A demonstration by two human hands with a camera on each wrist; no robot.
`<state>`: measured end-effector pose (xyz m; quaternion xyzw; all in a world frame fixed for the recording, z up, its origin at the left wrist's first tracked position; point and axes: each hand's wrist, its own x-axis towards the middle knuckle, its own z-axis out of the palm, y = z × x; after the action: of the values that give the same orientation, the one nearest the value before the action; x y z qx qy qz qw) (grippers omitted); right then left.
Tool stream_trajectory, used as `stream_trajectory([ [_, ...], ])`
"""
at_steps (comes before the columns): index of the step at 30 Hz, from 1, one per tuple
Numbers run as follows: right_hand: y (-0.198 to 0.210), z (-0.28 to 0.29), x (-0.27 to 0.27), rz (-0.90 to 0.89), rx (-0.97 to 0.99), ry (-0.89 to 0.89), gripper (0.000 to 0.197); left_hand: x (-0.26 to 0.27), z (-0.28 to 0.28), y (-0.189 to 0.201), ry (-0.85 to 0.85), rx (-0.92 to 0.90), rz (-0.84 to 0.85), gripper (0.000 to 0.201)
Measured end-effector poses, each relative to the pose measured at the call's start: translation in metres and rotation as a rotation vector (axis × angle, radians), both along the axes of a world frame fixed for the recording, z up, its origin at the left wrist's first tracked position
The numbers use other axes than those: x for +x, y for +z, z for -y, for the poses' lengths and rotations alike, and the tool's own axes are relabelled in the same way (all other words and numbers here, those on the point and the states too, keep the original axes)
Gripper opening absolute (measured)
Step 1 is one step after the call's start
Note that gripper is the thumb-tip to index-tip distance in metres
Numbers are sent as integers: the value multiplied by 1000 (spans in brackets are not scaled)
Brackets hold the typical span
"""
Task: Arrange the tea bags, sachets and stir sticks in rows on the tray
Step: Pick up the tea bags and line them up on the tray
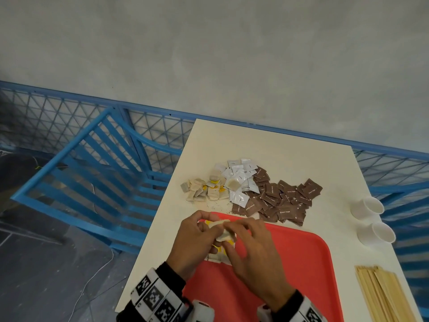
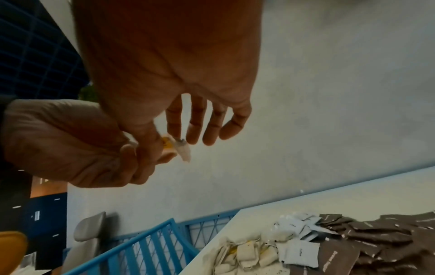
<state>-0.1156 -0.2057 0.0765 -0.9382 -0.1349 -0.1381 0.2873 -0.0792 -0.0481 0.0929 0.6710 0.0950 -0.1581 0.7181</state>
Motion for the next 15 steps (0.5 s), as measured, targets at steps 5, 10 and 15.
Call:
stream_trajectory([
  [5, 4, 4, 2, -121, 396, -63, 11, 1, -1, 13, -34, -120, -75, 34],
  [10, 22, 11, 4, -489, 935, -62, 8, -1, -2, 12, -137, -45, 97, 18],
  [15, 22, 10, 5, -452, 980, -58, 15, -4, -1, 5, -84, -92, 88, 6],
])
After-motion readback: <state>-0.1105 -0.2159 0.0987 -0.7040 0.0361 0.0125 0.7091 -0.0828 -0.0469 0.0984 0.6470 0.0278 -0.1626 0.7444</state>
